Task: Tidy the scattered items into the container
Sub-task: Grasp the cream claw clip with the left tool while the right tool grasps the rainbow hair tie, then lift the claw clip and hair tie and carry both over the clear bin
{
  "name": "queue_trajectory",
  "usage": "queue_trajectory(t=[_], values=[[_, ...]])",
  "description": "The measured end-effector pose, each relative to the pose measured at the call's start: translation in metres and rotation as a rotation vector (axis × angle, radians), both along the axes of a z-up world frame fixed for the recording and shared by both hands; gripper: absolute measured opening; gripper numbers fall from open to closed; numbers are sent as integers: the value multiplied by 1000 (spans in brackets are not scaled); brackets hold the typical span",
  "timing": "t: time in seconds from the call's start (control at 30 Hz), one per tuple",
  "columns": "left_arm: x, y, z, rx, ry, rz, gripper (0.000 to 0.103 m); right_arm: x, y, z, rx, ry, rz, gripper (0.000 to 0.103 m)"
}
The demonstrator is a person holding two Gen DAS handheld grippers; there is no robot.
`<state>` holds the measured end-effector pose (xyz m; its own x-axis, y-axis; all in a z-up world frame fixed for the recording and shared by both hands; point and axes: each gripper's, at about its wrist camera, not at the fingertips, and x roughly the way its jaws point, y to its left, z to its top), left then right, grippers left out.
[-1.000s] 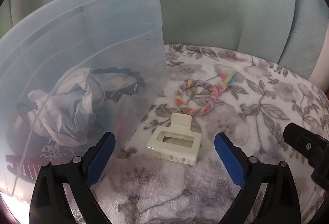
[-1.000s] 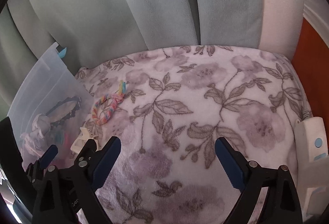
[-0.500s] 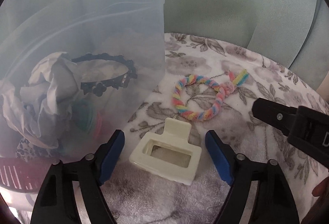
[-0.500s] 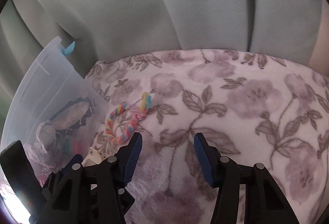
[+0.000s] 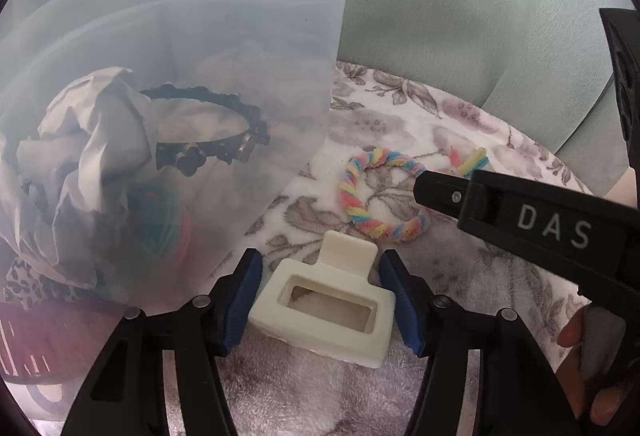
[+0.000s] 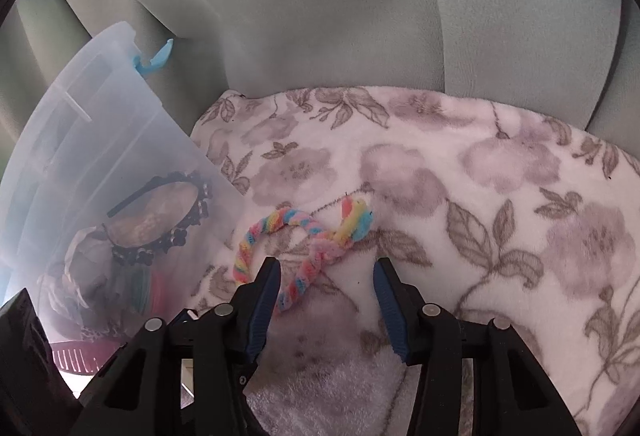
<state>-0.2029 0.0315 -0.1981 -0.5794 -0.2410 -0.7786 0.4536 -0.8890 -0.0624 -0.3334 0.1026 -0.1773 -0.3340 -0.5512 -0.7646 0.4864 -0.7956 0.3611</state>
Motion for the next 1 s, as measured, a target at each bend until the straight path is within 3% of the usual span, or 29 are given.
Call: queue_trajectory(t=[0.2,0.27,0.47,0.73,1.0], values=[[0,-2,-1,6,4,-2,63,-4,-18,-4,36,31,41,39],[0,-2,-1,7,4,-2,63,-3,-22,-4,69,53,43,26],[0,-4,0,24,17,-5,63,3,-19,-3,55,63,12,17],[7,-4,2,33,25,-22,58,24,31,3,5,42,-210,16],[13,9,5,-31,-47,-77,58,88,105,16,-65,-12,-423,15]])
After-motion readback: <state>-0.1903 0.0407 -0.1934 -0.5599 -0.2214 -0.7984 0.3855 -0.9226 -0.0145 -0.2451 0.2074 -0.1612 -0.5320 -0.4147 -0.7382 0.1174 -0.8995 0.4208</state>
